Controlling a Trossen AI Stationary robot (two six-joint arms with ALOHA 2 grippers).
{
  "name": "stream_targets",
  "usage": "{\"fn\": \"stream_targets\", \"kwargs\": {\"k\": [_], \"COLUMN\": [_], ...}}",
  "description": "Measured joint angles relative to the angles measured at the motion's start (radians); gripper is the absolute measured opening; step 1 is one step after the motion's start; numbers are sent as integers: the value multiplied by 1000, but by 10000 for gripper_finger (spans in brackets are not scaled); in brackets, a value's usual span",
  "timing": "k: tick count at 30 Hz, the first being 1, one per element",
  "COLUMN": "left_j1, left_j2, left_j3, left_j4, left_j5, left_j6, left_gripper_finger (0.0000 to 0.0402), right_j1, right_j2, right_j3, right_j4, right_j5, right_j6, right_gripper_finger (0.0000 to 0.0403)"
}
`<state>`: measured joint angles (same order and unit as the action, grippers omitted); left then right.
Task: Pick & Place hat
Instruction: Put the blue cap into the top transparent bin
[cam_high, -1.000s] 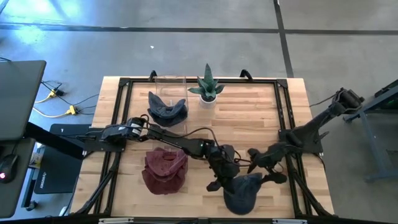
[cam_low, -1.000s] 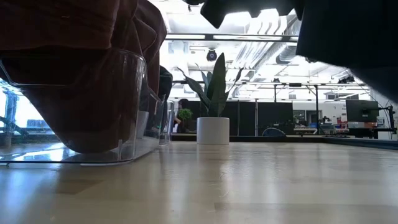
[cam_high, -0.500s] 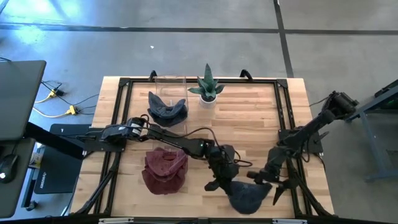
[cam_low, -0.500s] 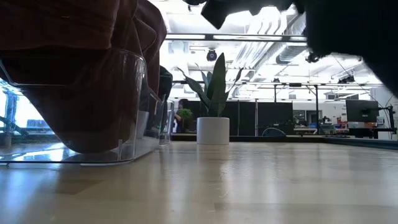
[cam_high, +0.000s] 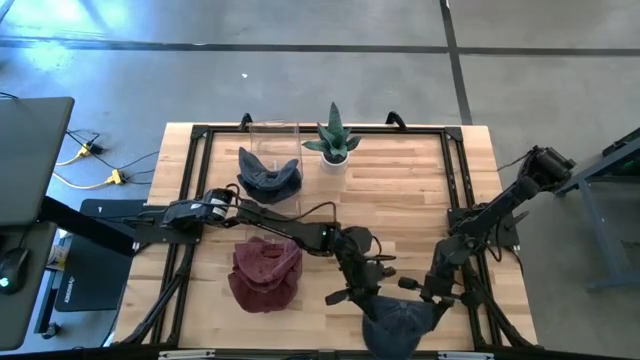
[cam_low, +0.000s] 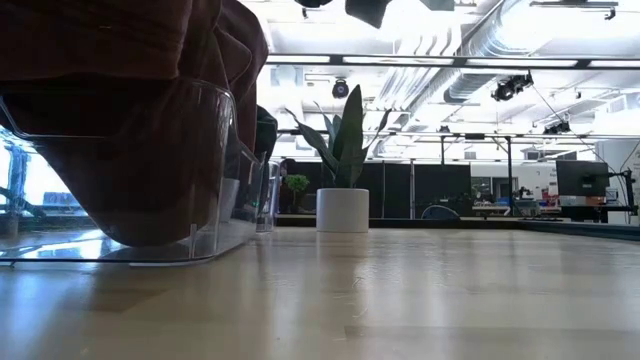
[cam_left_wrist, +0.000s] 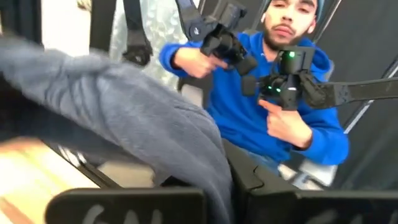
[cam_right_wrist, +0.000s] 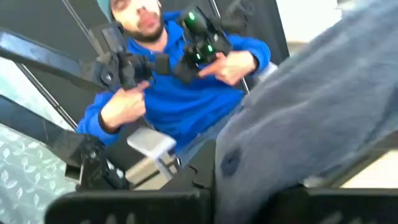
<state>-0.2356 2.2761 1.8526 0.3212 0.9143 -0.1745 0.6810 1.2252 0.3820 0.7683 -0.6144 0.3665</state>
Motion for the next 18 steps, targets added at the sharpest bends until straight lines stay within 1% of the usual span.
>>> {"fn": "stream_targets", "kwargs": {"k": [3, 6, 9, 12, 15, 18], "left_j1": [0, 0, 0, -1, -4, -9], "left_j2": [-1, -1, -1, -1, -1, -1], "left_j3": [0, 0, 0, 0, 0, 0], "left_j4": [21, 20, 18, 12, 0, 0], "left_j5": [-44, -91, -122, -169, -189, -213], "left_j6": [35, 36, 16, -14, -21, -21], "left_gripper_finger": [32, 69, 108, 138, 156, 162], "right_j1": [-1, -1, -1, -5, -12, -21], "right_j2": [8, 7, 7, 7, 7, 7], "right_j3": [0, 0, 0, 0, 0, 0], "right_j4": [-30, -24, -30, -46, -53, -62], "right_j5": [0, 1, 23, 37, 39, 47], "right_j6": [-8, -22, -30, -40, -42, -43], "right_gripper_finger": [14, 5, 11, 6, 5, 8]}}
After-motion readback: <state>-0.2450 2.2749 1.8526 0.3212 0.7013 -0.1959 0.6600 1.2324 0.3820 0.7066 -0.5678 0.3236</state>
